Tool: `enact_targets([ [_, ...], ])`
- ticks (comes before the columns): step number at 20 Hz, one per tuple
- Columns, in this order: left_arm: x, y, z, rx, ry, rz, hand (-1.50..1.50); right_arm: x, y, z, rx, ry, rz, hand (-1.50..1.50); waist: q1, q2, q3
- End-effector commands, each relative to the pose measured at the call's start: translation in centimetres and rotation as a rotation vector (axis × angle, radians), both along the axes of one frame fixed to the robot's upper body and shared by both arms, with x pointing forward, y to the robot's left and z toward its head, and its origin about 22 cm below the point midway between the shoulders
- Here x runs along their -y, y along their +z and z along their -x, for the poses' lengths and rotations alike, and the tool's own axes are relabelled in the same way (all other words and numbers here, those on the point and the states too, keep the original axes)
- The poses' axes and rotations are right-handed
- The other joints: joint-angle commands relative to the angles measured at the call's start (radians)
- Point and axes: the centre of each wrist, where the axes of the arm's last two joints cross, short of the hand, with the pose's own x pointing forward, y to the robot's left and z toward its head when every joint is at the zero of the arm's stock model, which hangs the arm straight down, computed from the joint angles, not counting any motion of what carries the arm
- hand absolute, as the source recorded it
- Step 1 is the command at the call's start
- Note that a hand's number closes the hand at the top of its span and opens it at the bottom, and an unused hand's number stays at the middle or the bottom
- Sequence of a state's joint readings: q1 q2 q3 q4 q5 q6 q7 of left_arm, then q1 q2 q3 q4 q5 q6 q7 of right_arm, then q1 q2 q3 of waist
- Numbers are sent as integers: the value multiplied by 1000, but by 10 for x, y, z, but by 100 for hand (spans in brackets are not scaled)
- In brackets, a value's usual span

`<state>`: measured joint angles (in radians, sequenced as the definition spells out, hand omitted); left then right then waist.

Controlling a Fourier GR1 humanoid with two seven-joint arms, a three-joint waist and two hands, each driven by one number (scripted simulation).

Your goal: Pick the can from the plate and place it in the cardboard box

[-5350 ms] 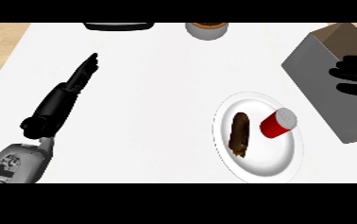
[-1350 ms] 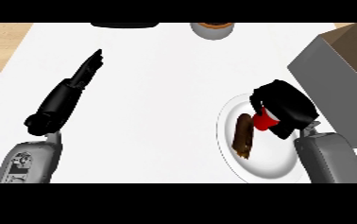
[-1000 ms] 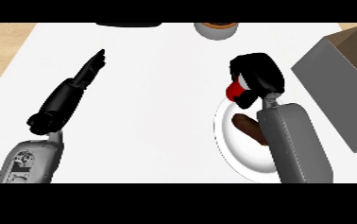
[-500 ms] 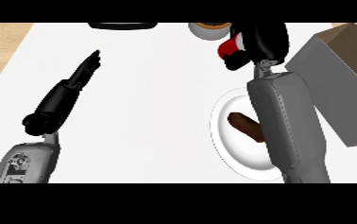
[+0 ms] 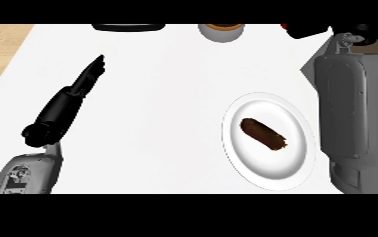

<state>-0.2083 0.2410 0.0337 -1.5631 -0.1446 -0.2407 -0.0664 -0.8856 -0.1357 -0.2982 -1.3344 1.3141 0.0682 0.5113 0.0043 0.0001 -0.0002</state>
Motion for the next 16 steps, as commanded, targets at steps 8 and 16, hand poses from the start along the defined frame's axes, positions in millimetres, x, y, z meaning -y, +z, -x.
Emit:
enact_targets([
  [8, -3, -12, 7, -14, -9, 0, 0, 113, -6, -6, -201, -146, 44, 150, -2, 0, 0],
  [16, 5, -3, -6, 3, -1, 11, 0, 195, -35, 7, -499, -104, -86, 150, -7, 3, 1],
])
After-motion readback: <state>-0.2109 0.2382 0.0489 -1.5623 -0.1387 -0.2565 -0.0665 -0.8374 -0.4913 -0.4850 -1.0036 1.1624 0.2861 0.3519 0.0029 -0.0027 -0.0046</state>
